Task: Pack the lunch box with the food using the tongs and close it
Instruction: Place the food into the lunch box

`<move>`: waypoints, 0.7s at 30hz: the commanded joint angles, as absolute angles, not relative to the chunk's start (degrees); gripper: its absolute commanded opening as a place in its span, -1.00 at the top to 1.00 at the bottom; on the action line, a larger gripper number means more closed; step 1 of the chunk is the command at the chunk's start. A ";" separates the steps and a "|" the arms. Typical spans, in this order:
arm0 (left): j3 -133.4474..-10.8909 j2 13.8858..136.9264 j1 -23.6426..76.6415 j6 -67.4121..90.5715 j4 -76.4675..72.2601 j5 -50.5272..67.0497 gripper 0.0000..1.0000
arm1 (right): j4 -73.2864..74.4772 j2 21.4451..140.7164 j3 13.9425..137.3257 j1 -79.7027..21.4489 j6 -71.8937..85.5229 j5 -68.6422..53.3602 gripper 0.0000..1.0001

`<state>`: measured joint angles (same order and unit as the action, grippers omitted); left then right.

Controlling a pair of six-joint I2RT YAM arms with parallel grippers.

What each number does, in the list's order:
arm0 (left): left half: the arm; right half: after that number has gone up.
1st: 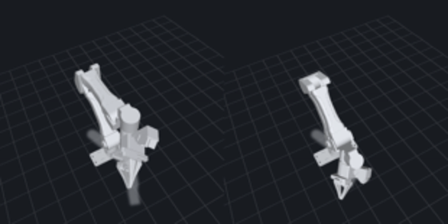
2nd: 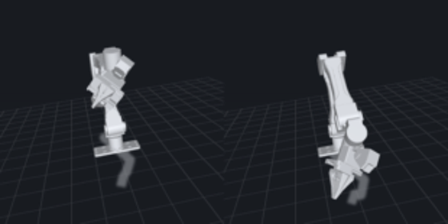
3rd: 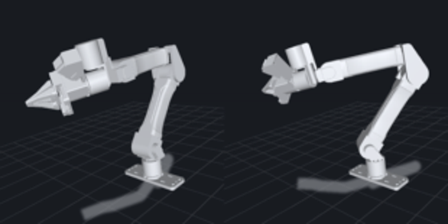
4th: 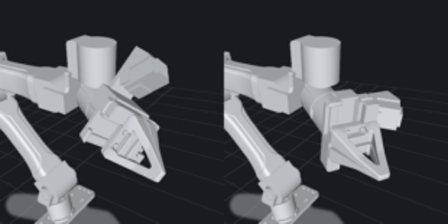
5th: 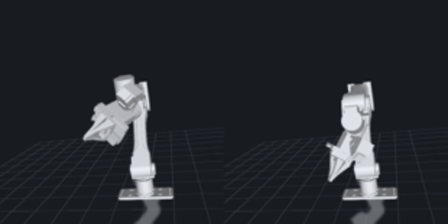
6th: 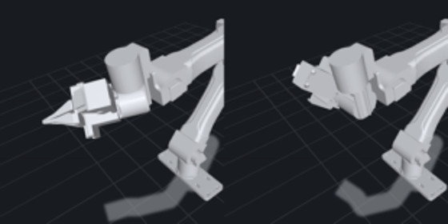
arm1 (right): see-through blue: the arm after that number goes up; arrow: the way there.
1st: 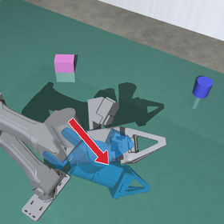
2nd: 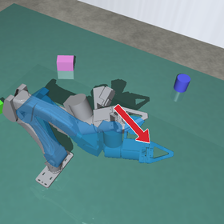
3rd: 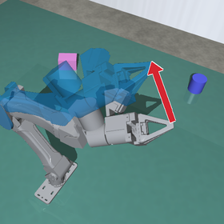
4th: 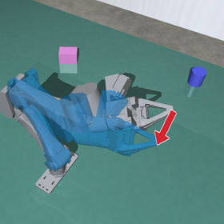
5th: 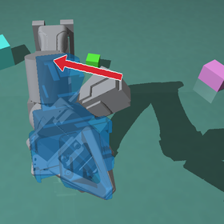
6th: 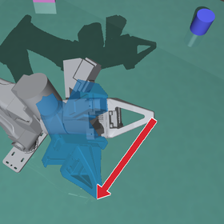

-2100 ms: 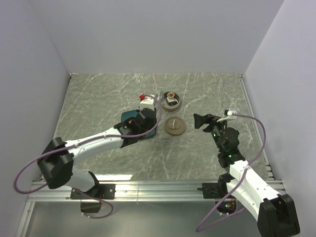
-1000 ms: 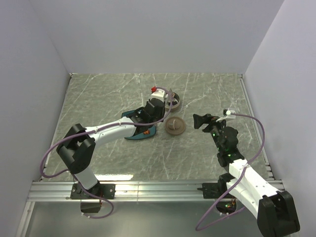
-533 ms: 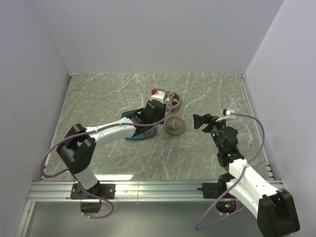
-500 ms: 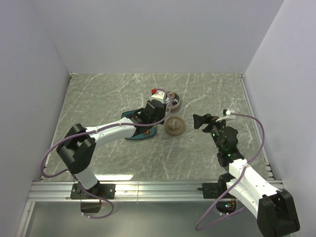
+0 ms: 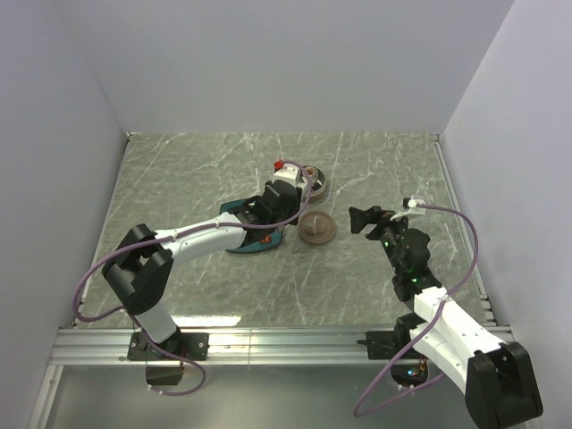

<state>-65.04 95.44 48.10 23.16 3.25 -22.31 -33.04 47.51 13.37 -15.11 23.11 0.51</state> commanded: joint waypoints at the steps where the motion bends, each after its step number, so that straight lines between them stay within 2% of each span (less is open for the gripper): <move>1: -65.39 92.20 48.51 21.97 0.44 -23.03 -0.06 | -35.33 47.81 13.80 -14.68 22.76 0.26 -0.99; 13: -60.91 84.65 49.92 22.94 -1.41 -27.42 -0.06 | -35.33 47.64 13.71 -14.68 22.76 0.18 -0.99; 21: -49.85 75.42 51.41 30.75 4.74 -32.07 -0.04 | -35.77 47.81 13.71 -14.59 22.76 0.18 -0.99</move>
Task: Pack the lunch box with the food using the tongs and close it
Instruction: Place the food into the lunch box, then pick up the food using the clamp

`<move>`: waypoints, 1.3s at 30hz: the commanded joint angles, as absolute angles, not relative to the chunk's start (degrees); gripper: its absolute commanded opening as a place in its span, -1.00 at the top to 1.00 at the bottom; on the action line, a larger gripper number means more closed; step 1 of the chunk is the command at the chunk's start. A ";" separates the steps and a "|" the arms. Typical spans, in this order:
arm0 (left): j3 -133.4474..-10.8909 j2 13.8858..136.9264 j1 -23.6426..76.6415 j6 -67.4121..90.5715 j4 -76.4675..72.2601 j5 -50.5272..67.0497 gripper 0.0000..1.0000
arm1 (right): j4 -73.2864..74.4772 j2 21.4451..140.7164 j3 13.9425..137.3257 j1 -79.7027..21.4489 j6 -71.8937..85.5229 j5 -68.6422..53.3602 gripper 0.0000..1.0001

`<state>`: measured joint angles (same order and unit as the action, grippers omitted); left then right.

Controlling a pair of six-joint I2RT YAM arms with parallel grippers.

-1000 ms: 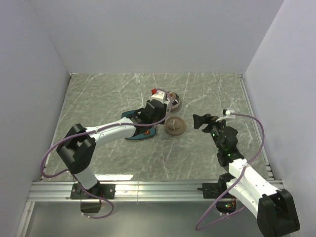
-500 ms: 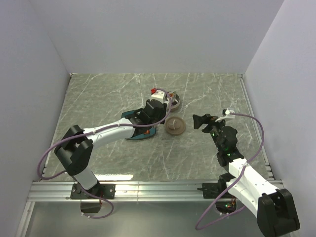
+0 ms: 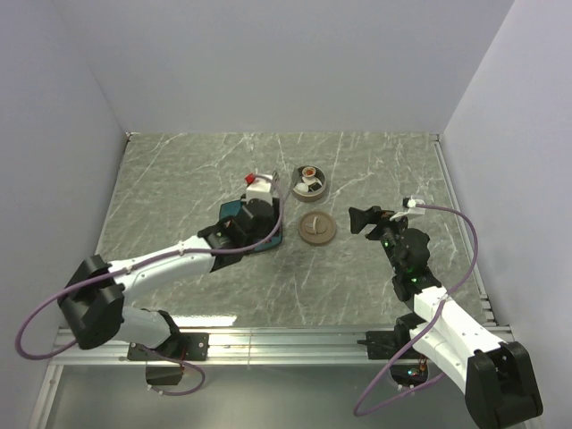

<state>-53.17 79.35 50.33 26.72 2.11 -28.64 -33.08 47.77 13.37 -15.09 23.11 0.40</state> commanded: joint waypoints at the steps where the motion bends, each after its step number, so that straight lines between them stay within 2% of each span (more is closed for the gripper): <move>1: -48.53 72.97 52.81 32.94 6.14 -32.78 -0.03 | -35.95 47.99 13.62 -14.68 22.76 0.18 -0.99; 6: -42.54 66.19 61.93 42.59 13.69 -41.72 -0.04 | -35.77 48.25 13.89 -14.68 22.76 0.18 -0.99; 10: -40.87 62.85 68.36 52.27 25.28 -48.49 -0.03 | -35.51 47.73 13.62 -14.59 22.94 0.18 -0.99; 17: -39.81 61.52 74.26 65.03 35.76 -55.81 -0.03 | -35.07 47.11 13.54 -14.59 23.03 0.18 -0.99; 22: -40.34 64.33 75.23 68.55 38.85 -56.08 -0.04 | -34.81 47.02 13.71 -14.59 23.12 0.18 -0.99; 39: -39.64 66.27 76.82 65.13 33.57 -48.34 -0.04 | -34.54 46.41 13.45 -14.59 23.12 0.18 -0.99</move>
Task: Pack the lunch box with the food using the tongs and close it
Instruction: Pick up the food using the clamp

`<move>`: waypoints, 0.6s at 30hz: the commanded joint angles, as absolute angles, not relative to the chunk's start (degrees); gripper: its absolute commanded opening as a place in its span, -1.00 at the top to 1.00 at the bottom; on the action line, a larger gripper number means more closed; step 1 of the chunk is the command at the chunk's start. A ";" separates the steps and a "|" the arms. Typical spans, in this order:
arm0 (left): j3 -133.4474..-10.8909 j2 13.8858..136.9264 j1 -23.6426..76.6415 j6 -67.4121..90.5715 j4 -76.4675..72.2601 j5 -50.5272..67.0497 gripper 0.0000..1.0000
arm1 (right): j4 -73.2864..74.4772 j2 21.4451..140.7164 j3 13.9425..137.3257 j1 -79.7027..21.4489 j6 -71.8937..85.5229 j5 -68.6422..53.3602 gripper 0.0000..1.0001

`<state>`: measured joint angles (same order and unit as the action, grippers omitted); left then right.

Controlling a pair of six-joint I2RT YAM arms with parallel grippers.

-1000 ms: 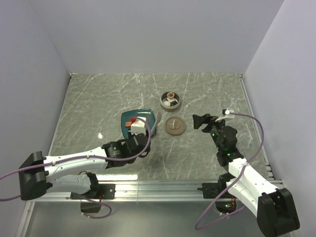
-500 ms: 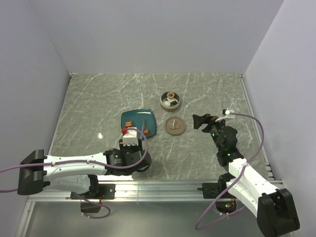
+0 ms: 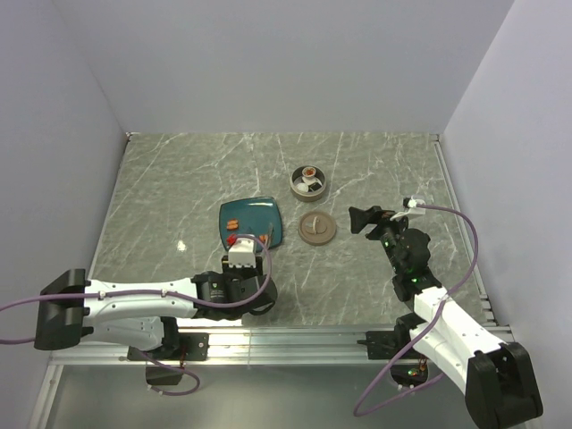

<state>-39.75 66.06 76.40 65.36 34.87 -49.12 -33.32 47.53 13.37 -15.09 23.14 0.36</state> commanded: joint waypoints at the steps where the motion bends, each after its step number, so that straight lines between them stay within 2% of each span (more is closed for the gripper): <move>1: -39.64 66.79 76.82 65.13 33.66 -47.99 -0.04 | -34.54 46.23 13.36 -14.50 23.12 0.26 -0.99; 8: -39.82 68.03 76.99 65.39 34.19 -46.93 -0.01 | -34.01 45.53 13.27 -14.59 23.20 0.18 -0.99; 18: -40.52 69.08 76.90 64.34 33.93 -46.23 0.28 | -34.10 45.70 13.45 -14.59 23.20 0.26 -0.99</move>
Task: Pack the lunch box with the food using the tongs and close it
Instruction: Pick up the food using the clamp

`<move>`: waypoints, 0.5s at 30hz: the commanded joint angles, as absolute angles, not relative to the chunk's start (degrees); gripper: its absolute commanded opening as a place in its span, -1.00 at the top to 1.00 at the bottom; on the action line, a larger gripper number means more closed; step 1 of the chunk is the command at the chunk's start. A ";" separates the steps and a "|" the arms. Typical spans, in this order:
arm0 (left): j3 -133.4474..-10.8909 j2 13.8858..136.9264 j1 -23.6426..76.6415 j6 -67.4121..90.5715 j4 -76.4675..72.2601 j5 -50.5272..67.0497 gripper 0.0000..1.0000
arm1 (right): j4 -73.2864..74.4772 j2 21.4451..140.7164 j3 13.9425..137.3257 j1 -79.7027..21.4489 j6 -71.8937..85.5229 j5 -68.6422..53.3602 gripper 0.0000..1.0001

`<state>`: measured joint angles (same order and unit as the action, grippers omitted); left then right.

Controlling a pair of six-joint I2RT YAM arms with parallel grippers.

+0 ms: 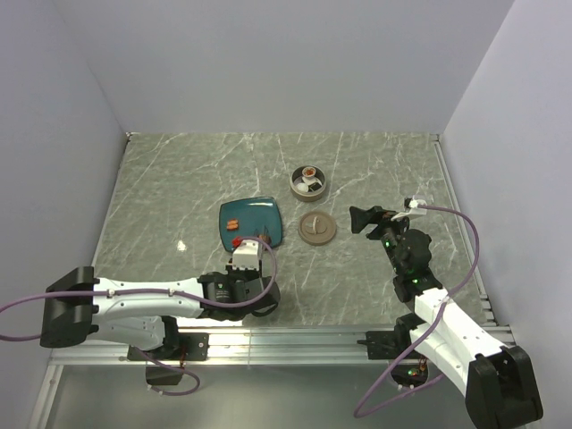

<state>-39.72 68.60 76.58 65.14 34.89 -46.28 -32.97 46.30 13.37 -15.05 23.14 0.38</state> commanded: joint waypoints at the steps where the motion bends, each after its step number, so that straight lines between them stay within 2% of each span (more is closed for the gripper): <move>1: -40.60 69.26 76.99 64.25 33.93 -46.14 0.30 | -34.01 45.70 13.45 -14.59 23.20 0.26 -1.00; 5: -40.87 69.26 76.91 64.25 34.45 -46.76 0.36 | -34.01 45.53 13.27 -14.59 23.29 0.18 -0.99; 15: -42.63 69.52 74.54 58.63 30.42 -48.34 0.38 | -34.10 45.61 13.36 -14.59 23.29 0.18 -0.99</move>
